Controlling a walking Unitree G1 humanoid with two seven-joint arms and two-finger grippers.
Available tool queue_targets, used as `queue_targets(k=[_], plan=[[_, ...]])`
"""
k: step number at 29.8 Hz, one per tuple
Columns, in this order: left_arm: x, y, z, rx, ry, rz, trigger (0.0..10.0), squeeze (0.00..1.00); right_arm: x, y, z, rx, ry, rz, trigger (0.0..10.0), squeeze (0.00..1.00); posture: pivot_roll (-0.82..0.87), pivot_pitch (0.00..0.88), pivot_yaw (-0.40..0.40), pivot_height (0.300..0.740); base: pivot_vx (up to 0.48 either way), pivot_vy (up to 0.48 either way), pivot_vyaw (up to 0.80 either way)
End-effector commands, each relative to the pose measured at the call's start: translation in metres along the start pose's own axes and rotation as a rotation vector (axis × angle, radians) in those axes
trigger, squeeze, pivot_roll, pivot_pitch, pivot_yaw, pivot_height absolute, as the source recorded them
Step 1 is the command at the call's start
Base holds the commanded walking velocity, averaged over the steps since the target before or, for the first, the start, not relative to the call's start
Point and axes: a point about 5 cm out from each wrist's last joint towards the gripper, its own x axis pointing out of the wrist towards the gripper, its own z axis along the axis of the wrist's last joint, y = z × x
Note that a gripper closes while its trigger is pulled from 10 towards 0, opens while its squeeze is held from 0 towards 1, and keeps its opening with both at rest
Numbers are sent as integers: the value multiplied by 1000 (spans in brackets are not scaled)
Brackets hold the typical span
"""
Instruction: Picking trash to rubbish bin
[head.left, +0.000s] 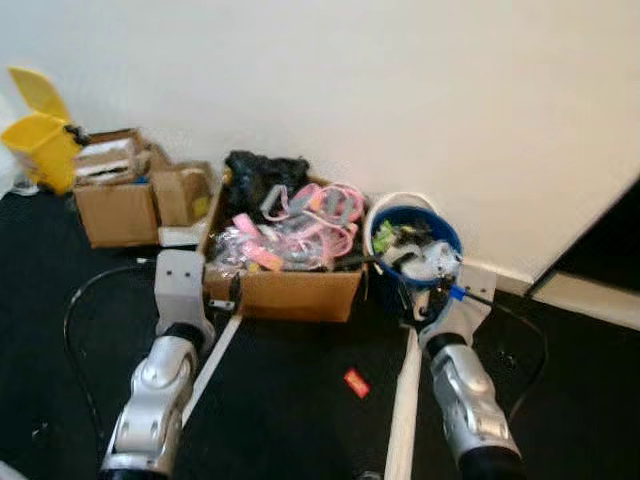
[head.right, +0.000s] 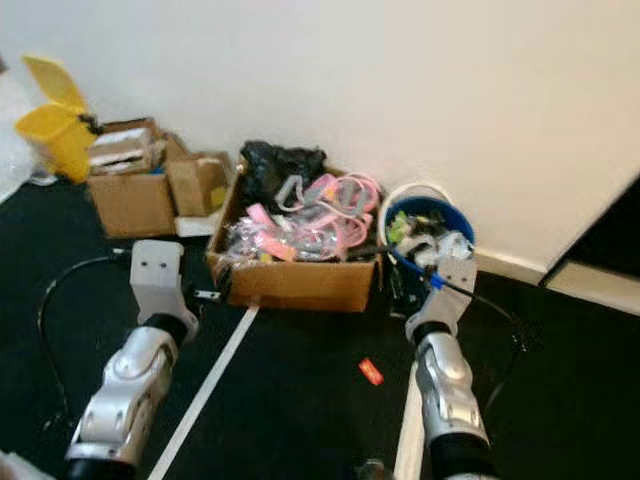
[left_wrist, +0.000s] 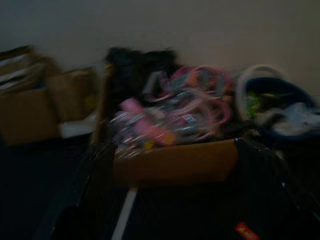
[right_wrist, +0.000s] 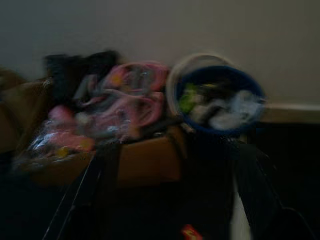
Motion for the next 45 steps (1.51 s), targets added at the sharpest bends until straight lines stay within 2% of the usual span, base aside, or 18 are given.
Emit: queue_targets(k=[1,15,21,35,37,40,42,45], plan=[[1,2,-3,23,22,-10,10000,0,-4,-4,0,14,-7,-28,10000,0,38,141,69,740,0,0,-800],[-4,5,-5,3,9,27,10000,0,1,-2,2,-8,2,-5,10000,0,47,146,37,740,0,0,-800],[-8,7,-11,0,33,48,10000,0,0,-7,3,-17,10,-10,10000,0,44,147,30,740,0,0,-800],[-9,6,-13,-14,49,58,10000,0,0,-5,1,-21,22,1,10000,0,42,148,20,740,0,0,-800],[-9,8,-14,-49,63,90,10000,0,0,-6,2,-24,22,0,10000,0,39,150,19,740,0,0,-800],[-8,8,-15,-37,72,85,10000,0,0,-7,2,-25,23,-1,10000,0,39,148,17,740,0,0,-800],[-8,8,-15,0,67,73,10000,0,0,-8,2,-25,25,-5,10000,0,37,153,12,740,0,0,-800],[-8,8,-15,-9,66,80,10000,0,0,-9,2,-29,29,-4,10000,0,39,151,10,740,0,0,-800]])
